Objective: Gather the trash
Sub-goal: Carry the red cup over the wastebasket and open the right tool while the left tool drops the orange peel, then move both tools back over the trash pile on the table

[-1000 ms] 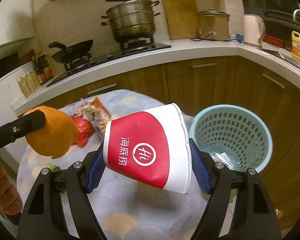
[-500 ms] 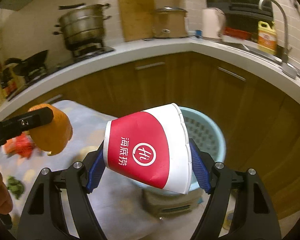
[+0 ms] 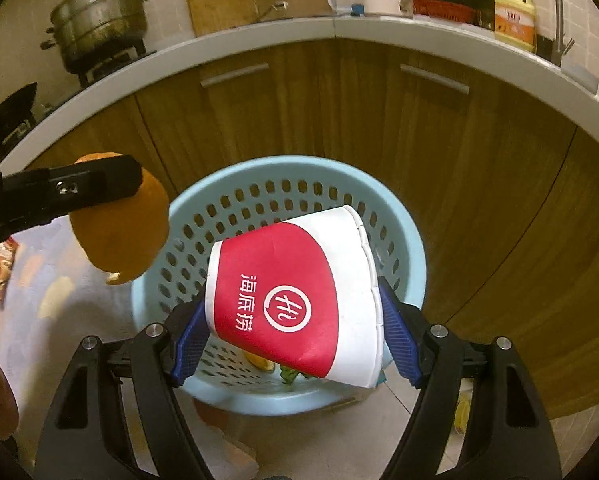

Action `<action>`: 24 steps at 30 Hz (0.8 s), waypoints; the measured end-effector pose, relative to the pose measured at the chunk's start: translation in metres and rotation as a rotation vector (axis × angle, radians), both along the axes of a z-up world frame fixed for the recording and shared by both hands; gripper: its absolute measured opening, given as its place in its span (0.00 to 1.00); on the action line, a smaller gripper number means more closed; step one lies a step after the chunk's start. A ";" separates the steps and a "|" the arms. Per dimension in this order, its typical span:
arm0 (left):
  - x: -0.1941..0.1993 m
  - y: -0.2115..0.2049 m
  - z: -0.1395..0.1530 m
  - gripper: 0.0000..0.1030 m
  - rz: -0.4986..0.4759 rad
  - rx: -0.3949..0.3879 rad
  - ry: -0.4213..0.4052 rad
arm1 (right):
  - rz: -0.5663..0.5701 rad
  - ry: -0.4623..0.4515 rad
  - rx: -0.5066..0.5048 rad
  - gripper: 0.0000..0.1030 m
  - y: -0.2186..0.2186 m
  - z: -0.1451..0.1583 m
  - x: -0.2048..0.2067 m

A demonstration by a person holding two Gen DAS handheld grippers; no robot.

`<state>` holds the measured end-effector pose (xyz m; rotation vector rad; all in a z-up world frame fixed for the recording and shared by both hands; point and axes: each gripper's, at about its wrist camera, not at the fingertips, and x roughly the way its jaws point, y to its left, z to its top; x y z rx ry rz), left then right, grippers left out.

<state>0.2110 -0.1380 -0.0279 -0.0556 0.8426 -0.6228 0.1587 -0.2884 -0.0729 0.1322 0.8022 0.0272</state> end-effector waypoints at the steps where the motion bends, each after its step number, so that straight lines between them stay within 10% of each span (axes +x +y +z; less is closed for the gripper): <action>1: 0.005 -0.003 -0.006 0.10 0.003 0.009 0.012 | 0.000 0.006 -0.002 0.71 0.000 -0.002 0.003; 5: 0.015 -0.008 -0.020 0.36 0.017 0.031 0.043 | 0.008 0.047 -0.002 0.72 0.000 -0.014 0.011; 24: -0.013 0.028 -0.002 0.40 0.083 -0.004 0.027 | -0.003 -0.009 0.046 0.72 -0.006 0.011 -0.015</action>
